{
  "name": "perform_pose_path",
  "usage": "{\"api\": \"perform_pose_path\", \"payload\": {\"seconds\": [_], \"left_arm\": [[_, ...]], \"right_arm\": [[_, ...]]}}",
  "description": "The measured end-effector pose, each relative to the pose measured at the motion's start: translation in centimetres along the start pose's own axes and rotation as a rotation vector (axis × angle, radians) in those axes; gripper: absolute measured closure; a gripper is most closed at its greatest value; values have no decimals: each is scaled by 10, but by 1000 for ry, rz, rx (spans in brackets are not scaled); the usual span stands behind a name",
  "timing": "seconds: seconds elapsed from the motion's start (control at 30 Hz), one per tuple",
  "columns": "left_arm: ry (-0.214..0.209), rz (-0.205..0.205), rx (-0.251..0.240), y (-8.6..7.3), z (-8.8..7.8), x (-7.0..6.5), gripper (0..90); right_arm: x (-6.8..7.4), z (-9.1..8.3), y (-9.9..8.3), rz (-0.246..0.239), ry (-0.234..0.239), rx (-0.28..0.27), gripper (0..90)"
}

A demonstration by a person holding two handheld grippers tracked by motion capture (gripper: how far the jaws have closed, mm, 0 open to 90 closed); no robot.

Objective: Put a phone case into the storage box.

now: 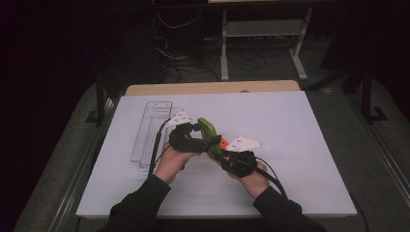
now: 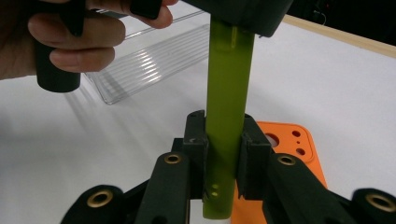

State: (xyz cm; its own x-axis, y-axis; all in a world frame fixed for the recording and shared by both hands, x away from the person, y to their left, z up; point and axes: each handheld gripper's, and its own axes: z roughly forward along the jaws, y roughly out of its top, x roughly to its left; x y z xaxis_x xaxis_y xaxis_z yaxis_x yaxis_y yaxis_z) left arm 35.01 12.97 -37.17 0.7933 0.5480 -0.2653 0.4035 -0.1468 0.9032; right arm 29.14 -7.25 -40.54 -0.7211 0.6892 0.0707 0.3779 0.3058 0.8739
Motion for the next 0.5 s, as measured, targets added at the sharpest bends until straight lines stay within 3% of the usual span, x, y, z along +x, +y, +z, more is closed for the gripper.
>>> {"api": "perform_pose_path", "payload": {"seconds": [0.1,0.2,0.23,0.37,0.5], "left_arm": [[8,1,8,0,0,0,145],[18,17,6,1,-2,2,145],[27,-10,0,0,-2,0,145],[42,-5,1,2,-6,4,145],[53,-6,-4,3,-10,7,146]], "right_arm": [[0,2,-1,-1,-2,24,589],[0,2,-2,18,4,42,513],[0,2,-2,14,6,42,489],[-5,-2,-1,6,14,45,405],[-13,-5,-3,7,26,90,307]]}}
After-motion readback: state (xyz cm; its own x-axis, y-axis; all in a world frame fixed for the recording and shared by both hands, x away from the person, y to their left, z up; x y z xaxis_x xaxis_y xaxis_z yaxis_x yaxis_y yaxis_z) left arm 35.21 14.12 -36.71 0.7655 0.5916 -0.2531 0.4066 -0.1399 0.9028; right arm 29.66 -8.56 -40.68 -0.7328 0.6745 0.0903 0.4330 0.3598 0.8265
